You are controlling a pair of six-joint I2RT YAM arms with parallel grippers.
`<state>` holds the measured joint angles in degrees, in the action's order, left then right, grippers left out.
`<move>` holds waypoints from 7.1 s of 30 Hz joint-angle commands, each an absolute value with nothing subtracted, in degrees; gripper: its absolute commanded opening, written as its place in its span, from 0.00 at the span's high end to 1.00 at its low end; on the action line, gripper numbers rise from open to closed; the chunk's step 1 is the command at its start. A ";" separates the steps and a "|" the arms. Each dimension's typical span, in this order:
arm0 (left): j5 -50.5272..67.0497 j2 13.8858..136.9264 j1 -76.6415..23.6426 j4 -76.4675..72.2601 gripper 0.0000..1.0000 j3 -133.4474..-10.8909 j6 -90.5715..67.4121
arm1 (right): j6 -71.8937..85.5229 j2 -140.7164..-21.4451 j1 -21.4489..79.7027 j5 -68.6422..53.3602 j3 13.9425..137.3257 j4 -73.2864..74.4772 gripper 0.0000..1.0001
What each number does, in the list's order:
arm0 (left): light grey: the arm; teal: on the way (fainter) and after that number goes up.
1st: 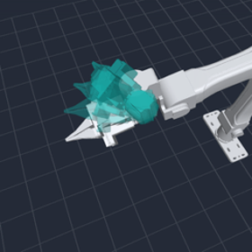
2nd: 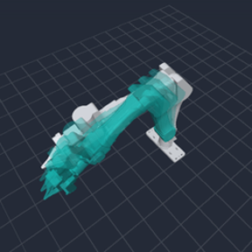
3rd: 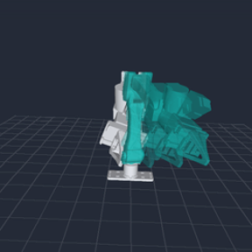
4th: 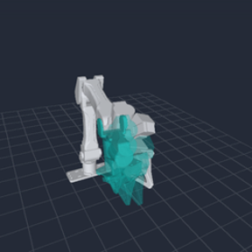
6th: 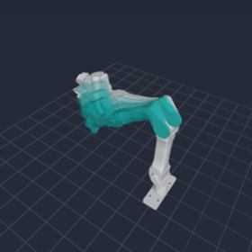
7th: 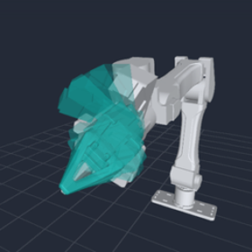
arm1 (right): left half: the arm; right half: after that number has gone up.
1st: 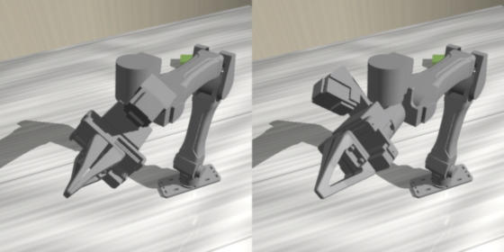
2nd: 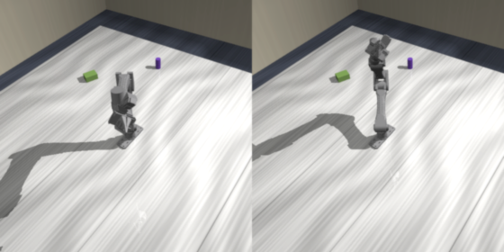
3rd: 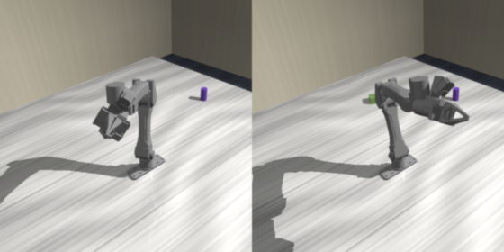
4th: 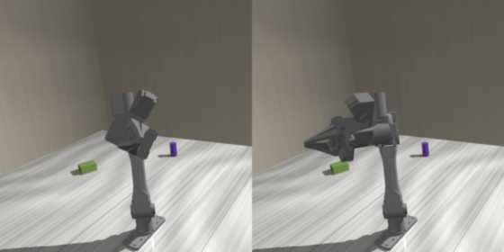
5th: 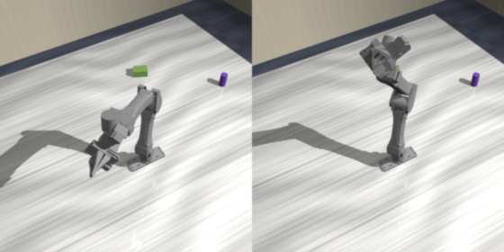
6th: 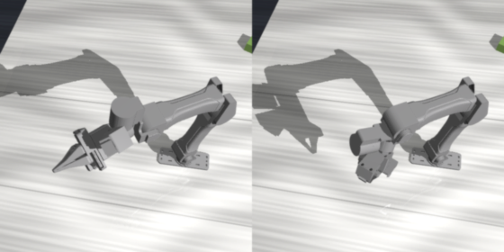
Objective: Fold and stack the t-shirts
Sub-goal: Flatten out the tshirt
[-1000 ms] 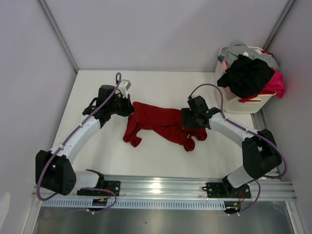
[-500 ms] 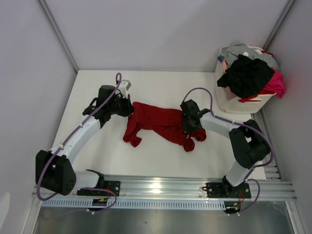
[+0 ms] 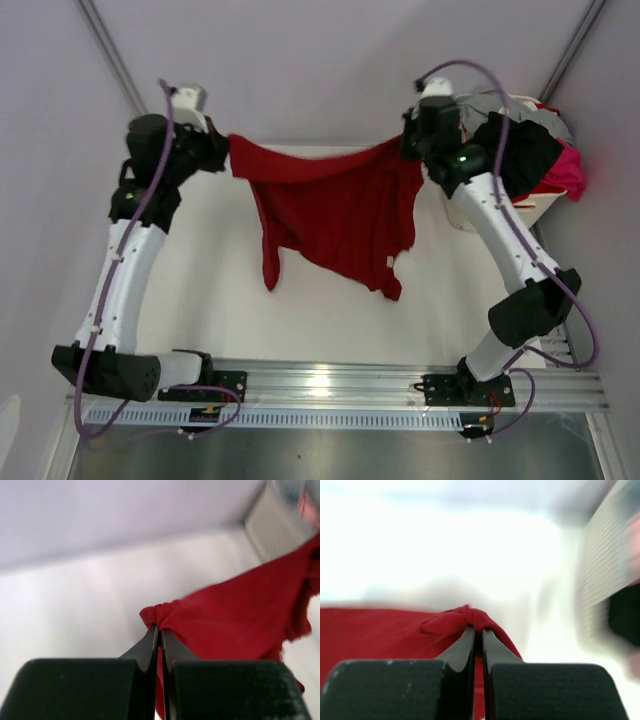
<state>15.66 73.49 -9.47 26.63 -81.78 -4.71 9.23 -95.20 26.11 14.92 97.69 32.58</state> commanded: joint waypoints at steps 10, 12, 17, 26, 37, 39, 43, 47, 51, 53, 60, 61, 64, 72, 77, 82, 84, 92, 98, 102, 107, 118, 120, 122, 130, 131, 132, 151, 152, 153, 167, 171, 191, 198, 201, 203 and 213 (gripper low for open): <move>10.91 71.46 -0.18 25.31 1.00 -107.84 6.06 | -5.79 -95.89 9.93 8.08 131.74 26.55 1.00; 9.67 70.76 -0.18 25.23 1.00 -107.67 5.98 | -6.50 -96.85 9.06 6.42 135.08 27.24 1.00; 9.49 68.21 -0.18 26.80 1.00 -107.84 5.89 | -6.51 -95.28 8.88 3.00 135.27 27.51 1.00; 15.46 57.51 -0.18 36.38 1.00 -95.76 -4.47 | -12.65 -86.41 19.14 9.31 126.57 32.86 1.00; 19.70 37.11 -0.18 49.75 1.00 -55.05 -33.45 | -1.59 -78.92 27.86 3.61 97.15 40.46 1.00; 18.38 34.73 -0.18 46.68 0.99 -47.34 -37.16 | -0.44 -80.76 28.56 2.29 86.96 36.49 1.00; 14.51 37.06 -0.18 37.03 1.00 -35.18 -44.45 | 1.84 -90.41 28.56 1.23 79.98 29.98 1.00; 14.23 49.60 -0.18 24.98 0.99 -36.02 -46.49 | 1.41 -100.97 28.56 0.62 82.79 27.25 1.00; 13.80 65.85 -0.18 18.90 1.00 -44.01 -44.22 | 0.53 -110.46 27.86 1.58 89.37 25.66 1.00; 13.97 72.48 -0.18 18.81 1.00 -48.50 -42.19 | 0.26 -116.50 27.42 1.67 95.17 26.72 1.00; 20.38 91.48 -0.18 15.91 0.93 -57.38 -37.18 | -1.32 -128.23 26.28 2.02 105.46 29.35 1.00; 21.43 92.54 -0.18 15.91 0.88 -57.74 -35.26 | -1.23 -128.41 26.11 2.20 105.64 29.44 1.00; 17.78 90.46 1.41 18.89 0.23 -59.93 -32.10 | -1.06 -127.62 25.67 2.11 104.85 28.65 1.00; 18.01 73.50 3.78 29.00 0.07 -53.73 -28.74 | -0.62 -126.12 25.31 2.11 104.24 29.71 1.00; 16.71 68.64 -1.21 31.46 0.17 -52.71 -21.46 | -0.26 -126.39 25.05 1.14 104.15 29.88 1.00; 13.36 80.22 -1.50 30.51 0.30 -60.02 -14.86 | -0.26 -125.86 25.05 0.70 102.48 28.65 1.00; 14.84 86.18 -0.88 28.75 0.30 -64.23 -12.15 | 1.14 -126.03 25.05 0.62 102.39 28.91 1.00; 33.92 93.51 -0.27 19.27 0.34 -69.96 7.19 | 1.93 -125.60 25.14 1.32 101.60 28.48 1.00; 36.92 100.62 -0.18 23.63 0.36 -77.68 18.35 | 1.76 -127.00 25.22 1.14 103.62 29.53 1.00; 37.87 101.77 1.84 23.47 0.33 -75.94 22.76 | 1.67 -126.83 25.14 0.62 103.88 29.44 1.00; 41.31 107.04 3.25 31.89 0.01 -85.07 24.70 | 1.58 -127.09 25.14 0.70 104.06 30.14 1.00; 47.28 112.14 3.25 40.16 0.01 -89.73 28.56 | 0.62 -126.74 25.14 1.23 103.97 30.85 1.00; 46.50 113.11 3.25 40.78 0.01 -90.87 27.34 | 0.44 -126.74 25.14 1.23 104.15 31.29 1.00; 44.83 115.13 3.16 41.04 0.01 -92.72 25.49 | 0.26 -126.74 25.14 1.32 104.24 31.46 1.00; 45.87 117.69 1.58 42.98 0.02 -93.87 23.21 | 0.26 -127.09 25.22 1.14 104.68 31.46 1.00; 46.31 117.77 1.50 42.98 0.04 -93.95 22.86 | 0.35 -127.09 25.14 1.14 104.59 31.38 1.00; 46.32 118.21 1.41 43.07 0.06 -94.22 22.50 | 0.44 -127.09 25.22 1.23 104.59 31.29 1.00; 48.77 118.12 1.41 41.75 0.78 -90.26 21.45 | 1.32 -127.53 25.14 1.32 104.94 30.94 1.00; 49.65 118.30 1.32 41.75 0.81 -90.44 21.45 | 1.49 -127.53 25.22 1.06 104.85 30.94 1.00; 50.44 118.47 1.32 41.75 0.85 -90.53 21.18 | 1.67 -127.44 25.22 1.05 104.77 30.76 1.00; 35.60 113.12 2.45 31.63 1.00 -87.10 9.50 | 4.84 -121.74 21.19 -4.91 107.05 37.07 0.49; 32.61 108.20 5.71 30.24 1.00 -84.30 6.17 | 2.64 -115.59 20.13 -2.29 102.15 38.59 0.03; 37.44 105.20 8.88 28.04 1.00 -79.37 5.19 | 4.13 -112.76 25.05 11.69 86.39 25.67 0.23; 38.50 105.73 8.88 27.86 1.00 -78.75 5.62 | 5.18 -116.63 25.14 16.26 91.58 25.14 0.35; 39.20 106.00 8.88 27.95 1.00 -79.28 5.54 | 5.45 -117.77 25.22 15.38 92.37 24.61 0.36; 39.55 105.91 8.88 28.04 1.00 -79.28 5.80 | 6.15 -118.73 25.05 14.33 93.51 24.96 0.33; 39.46 106.17 8.79 28.04 1.00 -79.28 5.89 | 8.61 -120.94 25.49 15.37 93.52 27.07 0.47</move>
<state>37.78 105.80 9.02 29.19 -79.33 5.52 7.05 -119.90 25.19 13.43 91.77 26.39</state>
